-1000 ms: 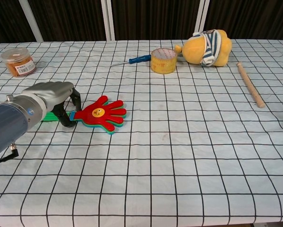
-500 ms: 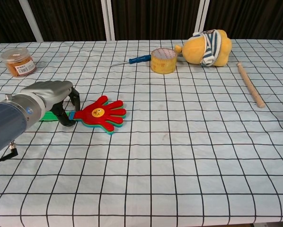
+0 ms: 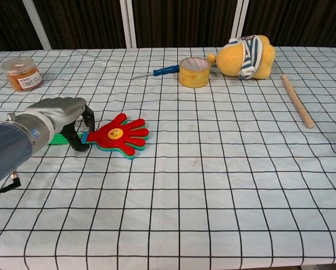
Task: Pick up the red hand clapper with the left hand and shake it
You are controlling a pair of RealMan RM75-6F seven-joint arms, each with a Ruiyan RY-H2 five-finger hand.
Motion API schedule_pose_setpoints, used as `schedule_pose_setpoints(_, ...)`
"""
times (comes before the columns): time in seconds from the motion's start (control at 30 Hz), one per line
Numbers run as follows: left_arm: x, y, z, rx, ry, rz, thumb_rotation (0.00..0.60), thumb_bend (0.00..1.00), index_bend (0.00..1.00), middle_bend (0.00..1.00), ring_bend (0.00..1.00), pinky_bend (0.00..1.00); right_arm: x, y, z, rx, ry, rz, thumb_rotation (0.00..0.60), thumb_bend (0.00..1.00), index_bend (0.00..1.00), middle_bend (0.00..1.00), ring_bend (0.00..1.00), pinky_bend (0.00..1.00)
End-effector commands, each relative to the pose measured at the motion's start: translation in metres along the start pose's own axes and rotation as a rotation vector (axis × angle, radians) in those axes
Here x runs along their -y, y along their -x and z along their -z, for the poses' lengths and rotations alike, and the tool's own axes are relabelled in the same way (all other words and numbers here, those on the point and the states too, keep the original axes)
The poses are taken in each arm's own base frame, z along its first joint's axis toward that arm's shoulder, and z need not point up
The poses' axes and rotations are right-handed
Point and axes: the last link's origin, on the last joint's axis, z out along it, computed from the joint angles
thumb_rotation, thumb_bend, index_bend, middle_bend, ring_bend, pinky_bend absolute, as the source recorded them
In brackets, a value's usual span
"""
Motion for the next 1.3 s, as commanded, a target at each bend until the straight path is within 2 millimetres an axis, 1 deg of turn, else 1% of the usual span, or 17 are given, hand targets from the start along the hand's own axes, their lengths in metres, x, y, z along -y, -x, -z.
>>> schedule_pose_setpoints(0.03,0.0,0.0,0.0,-0.002,0.001,0.003,0.6,0.31,0.45,0.28,0.12,0.27,0.0,0.0,0.0,0.0,0.0,-0.001,0.6,0.35,0.27,0.18,0.18,0.2)
schedule_pose_setpoints(0.27,0.001,-0.001,0.0,-0.005,-0.001,0.004,0.6,0.31,0.46,0.29,0.14,0.29,0.0,0.0,0.0,0.0,0.001,-0.002,0.6,0.35,0.27,0.18,0.18,0.2)
schedule_pose_setpoints(0.4,0.0,0.0,0.0,-0.004,-0.001,0.003,0.6,0.32,0.48,0.32,0.17,0.31,0.0,0.0,0.0,0.0,0.0,-0.002,0.6,0.35,0.27,0.18,0.18,0.2)
schedule_pose_setpoints(0.57,0.0,0.0,0.0,-0.011,0.001,0.005,0.6,0.38,0.54,0.42,0.26,0.38,0.0,0.0,0.0,-0.001,0.001,-0.003,0.6,0.35,0.27,0.18,0.18,0.2)
schedule_pose_setpoints(0.67,-0.001,-0.001,0.0,-0.023,0.003,0.021,0.6,0.41,0.57,0.46,0.28,0.39,0.0,0.0,0.0,-0.001,0.001,-0.003,0.6,0.35,0.27,0.18,0.18,0.2)
schedule_pose_setpoints(0.8,-0.004,-0.006,0.0,-0.051,0.016,0.072,0.6,0.45,0.58,0.49,0.31,0.42,0.0,0.0,0.0,-0.001,0.002,-0.004,0.6,0.35,0.27,0.18,0.18,0.2)
schedule_pose_setpoints(1.0,-0.009,-0.012,0.002,-0.091,0.054,0.162,0.6,0.49,0.58,0.53,0.36,0.48,0.0,0.0,0.0,-0.002,0.0,-0.003,0.6,0.35,0.27,0.18,0.18,0.2)
schedule_pose_setpoints(1.13,-0.011,-0.014,0.005,-0.115,0.083,0.214,0.6,0.52,0.59,0.56,0.39,0.52,0.0,0.0,0.0,-0.003,0.0,-0.003,0.6,0.36,0.27,0.18,0.18,0.2)
schedule_pose_setpoints(1.23,-0.012,-0.014,0.006,-0.132,0.103,0.244,0.6,0.55,0.59,0.6,0.43,0.55,0.0,0.0,0.001,-0.002,-0.001,-0.003,0.6,0.36,0.27,0.18,0.18,0.2)
schedule_pose_setpoints(1.3,-0.012,-0.015,0.007,-0.143,0.118,0.26,0.6,0.57,0.61,0.64,0.47,0.59,0.0,0.0,0.001,-0.002,-0.001,-0.003,0.6,0.36,0.27,0.18,0.18,0.2)
